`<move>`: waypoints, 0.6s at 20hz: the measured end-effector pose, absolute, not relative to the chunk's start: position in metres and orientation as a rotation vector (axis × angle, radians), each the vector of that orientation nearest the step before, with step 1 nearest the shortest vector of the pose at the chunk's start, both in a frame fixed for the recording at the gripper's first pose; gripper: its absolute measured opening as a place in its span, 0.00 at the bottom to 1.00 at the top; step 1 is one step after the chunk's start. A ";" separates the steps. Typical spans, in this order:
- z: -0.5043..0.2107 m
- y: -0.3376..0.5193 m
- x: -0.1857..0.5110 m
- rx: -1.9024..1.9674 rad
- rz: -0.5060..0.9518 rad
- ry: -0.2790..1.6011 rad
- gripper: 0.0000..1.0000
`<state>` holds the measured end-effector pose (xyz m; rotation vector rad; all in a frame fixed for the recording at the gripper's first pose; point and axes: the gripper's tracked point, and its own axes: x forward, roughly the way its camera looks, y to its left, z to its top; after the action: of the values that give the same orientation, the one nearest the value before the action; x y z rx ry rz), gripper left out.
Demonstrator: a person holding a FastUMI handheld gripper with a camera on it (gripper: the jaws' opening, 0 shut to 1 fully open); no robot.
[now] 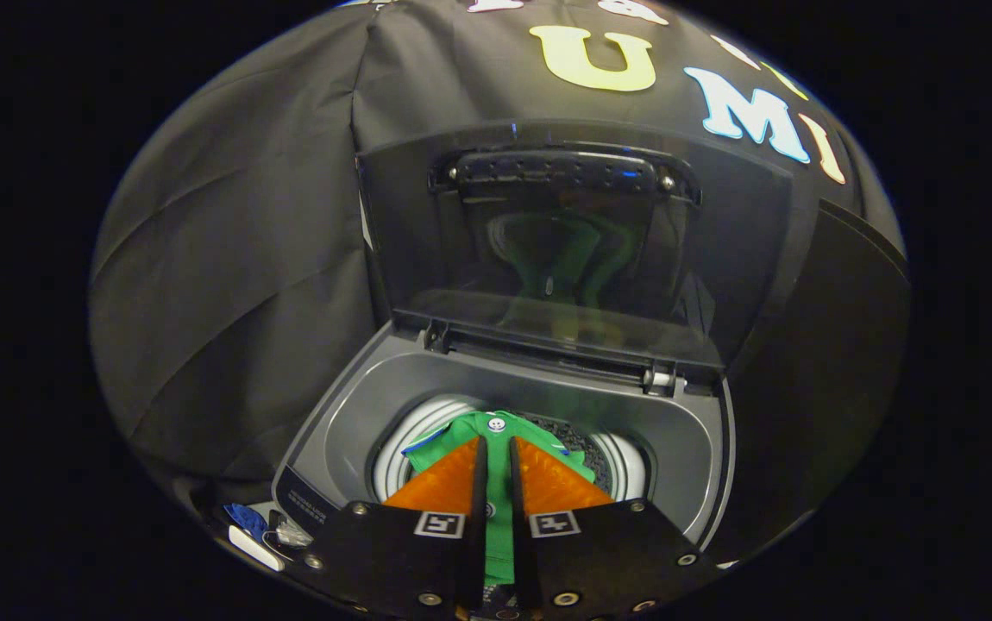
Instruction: Put the clothes into the washing machine and then close the washing machine lid.
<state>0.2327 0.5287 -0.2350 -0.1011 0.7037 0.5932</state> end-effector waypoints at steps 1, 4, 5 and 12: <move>-0.233 0.529 0.236 -0.104 0.589 0.685 0.18; -0.228 0.518 0.229 -0.114 0.565 0.657 0.65; -0.228 0.516 0.228 -0.114 0.556 0.660 0.81; -0.196 0.512 0.234 -0.071 0.544 0.557 0.97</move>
<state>0.2340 0.5125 -0.1965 -0.0708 0.5573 0.5440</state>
